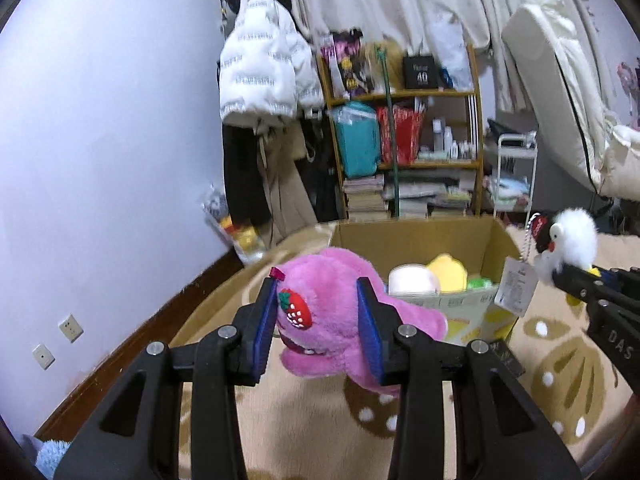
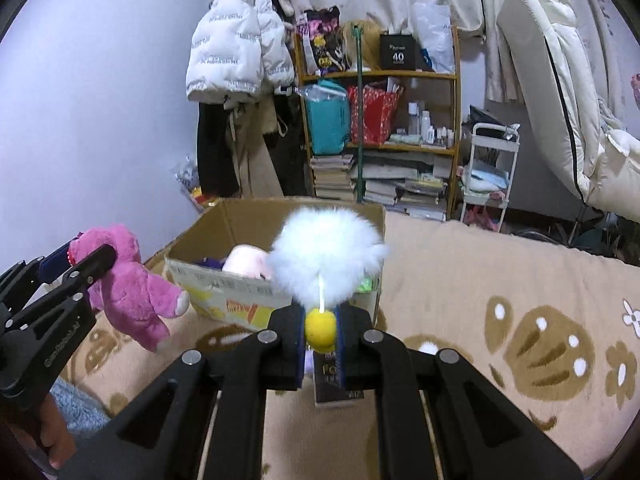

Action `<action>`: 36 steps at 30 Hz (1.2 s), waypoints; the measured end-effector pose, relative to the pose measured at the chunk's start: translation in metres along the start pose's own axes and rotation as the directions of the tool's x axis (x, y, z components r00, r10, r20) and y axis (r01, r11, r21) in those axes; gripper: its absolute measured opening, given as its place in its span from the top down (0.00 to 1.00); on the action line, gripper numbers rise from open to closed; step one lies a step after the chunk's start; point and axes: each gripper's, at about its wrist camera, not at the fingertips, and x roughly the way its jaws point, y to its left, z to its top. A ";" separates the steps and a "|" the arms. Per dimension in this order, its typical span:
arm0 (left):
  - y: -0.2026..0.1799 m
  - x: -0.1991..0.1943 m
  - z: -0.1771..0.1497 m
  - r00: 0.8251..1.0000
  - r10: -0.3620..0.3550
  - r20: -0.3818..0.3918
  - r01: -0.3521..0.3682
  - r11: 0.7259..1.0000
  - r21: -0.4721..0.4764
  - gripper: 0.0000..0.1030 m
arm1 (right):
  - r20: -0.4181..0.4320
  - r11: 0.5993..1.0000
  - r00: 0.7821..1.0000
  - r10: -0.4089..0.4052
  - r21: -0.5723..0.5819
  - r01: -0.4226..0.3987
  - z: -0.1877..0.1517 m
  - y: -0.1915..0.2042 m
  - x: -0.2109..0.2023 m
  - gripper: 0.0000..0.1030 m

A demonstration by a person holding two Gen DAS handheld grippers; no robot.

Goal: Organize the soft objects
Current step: 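Lift the pink bear over the box with the left tool while the right tool carries the white plush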

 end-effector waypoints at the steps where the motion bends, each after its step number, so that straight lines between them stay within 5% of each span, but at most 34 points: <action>1: 0.000 0.000 0.003 1.000 0.003 0.012 -0.003 1.000 -0.005 0.64 | 0.006 1.000 1.000 -0.005 -0.002 0.005 0.002 0.000 0.001 0.88; 13: 0.003 0.022 0.037 0.994 0.035 0.103 -0.031 0.999 -0.036 0.64 | 0.161 0.997 0.987 -0.021 -0.068 0.032 0.029 0.010 0.010 0.88; 23: 0.001 0.064 0.058 0.991 0.045 0.125 -0.042 0.999 -0.025 0.64 | 0.140 0.994 0.990 -0.014 -0.101 0.028 0.046 0.000 0.045 0.88; 36: -0.009 0.105 0.042 1.000 0.002 0.024 -0.001 1.000 -0.029 0.63 | 0.037 0.998 0.999 0.018 -0.066 -0.015 0.034 -0.010 0.082 0.88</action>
